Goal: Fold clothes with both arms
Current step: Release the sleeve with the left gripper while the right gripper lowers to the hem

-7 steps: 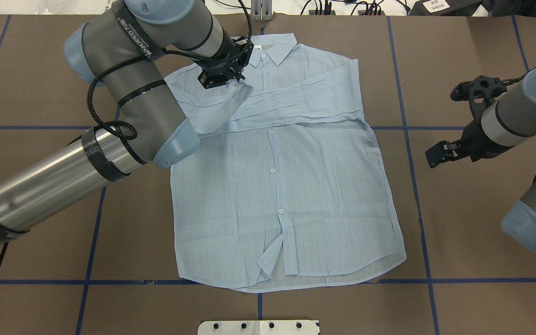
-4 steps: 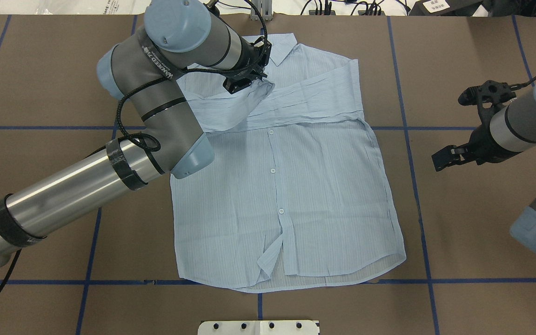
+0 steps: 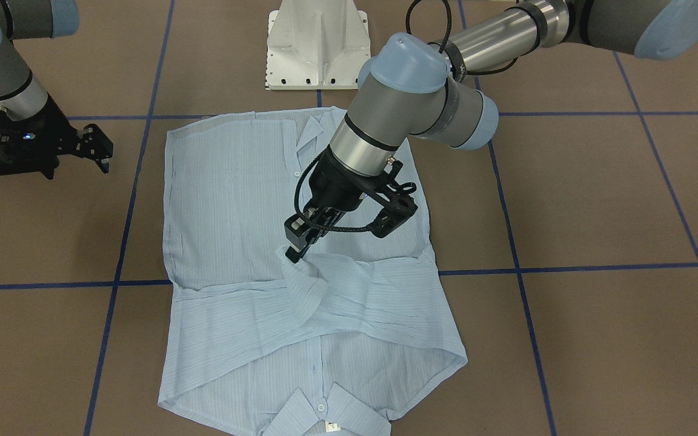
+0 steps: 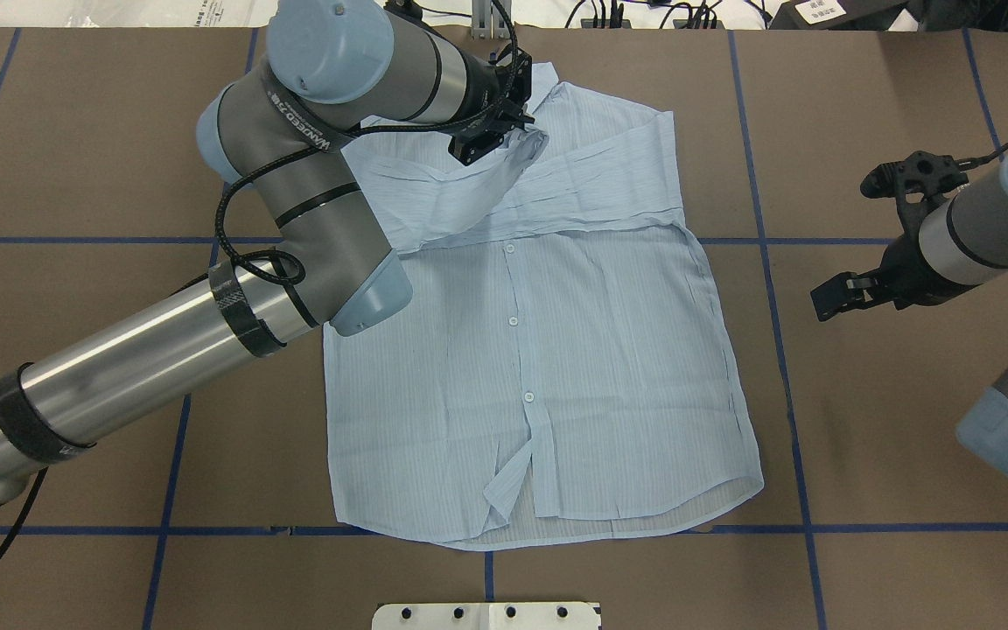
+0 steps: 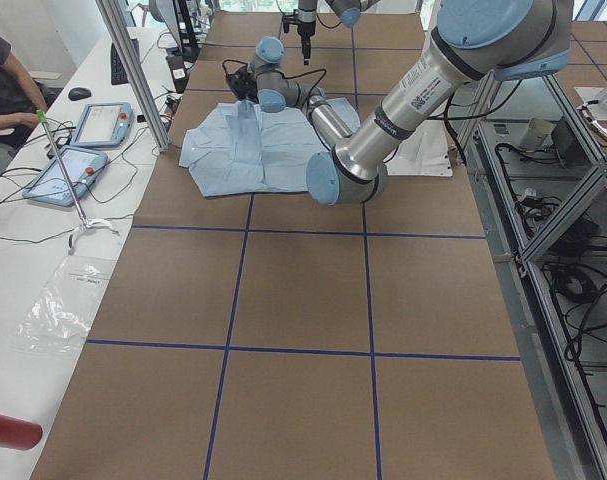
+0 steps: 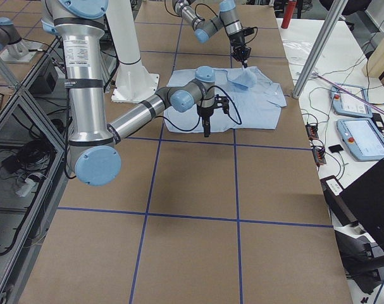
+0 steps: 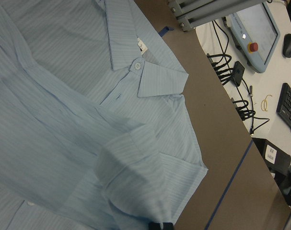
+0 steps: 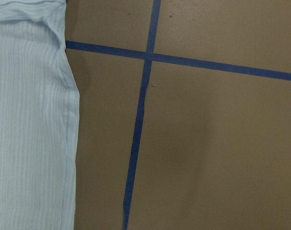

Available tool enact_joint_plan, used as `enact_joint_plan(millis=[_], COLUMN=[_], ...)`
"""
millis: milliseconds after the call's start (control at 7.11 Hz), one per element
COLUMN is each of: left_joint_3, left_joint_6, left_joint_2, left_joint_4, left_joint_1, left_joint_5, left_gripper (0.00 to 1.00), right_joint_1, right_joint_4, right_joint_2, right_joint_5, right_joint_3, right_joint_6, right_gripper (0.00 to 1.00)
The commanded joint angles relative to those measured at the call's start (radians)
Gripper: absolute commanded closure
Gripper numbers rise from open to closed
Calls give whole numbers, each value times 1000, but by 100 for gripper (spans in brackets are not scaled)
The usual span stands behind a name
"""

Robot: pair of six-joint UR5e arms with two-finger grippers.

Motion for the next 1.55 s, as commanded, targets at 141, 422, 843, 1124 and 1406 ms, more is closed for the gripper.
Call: enact_joint_plan(millis=[141,422,843,1124,1406], left_joint_3=[10,75,278,258,153], left_joint_6=[-27,-23,44,202,249], left_joint_2=[3,-10,-141,-113,-34], left_joint_4=[-16,-35,-102,-121,-111], left_joint_1=[35,123,226,223,218], left_joint_5=[50,154,265,265,254], left_gripper=[100,100,1,0,0], right_joint_1=[0,0,8,12,12], right_joint_4=[0,2,2,12,95], right_joint_2=[5,8,10,13,1], right_joint_5=[-2,-2,0,1,3], right_joint_3=[-20,-26,-12,-17,-34], right_joint_6=[3,6,11,11,14], right_gripper=[0,0,0,0,0])
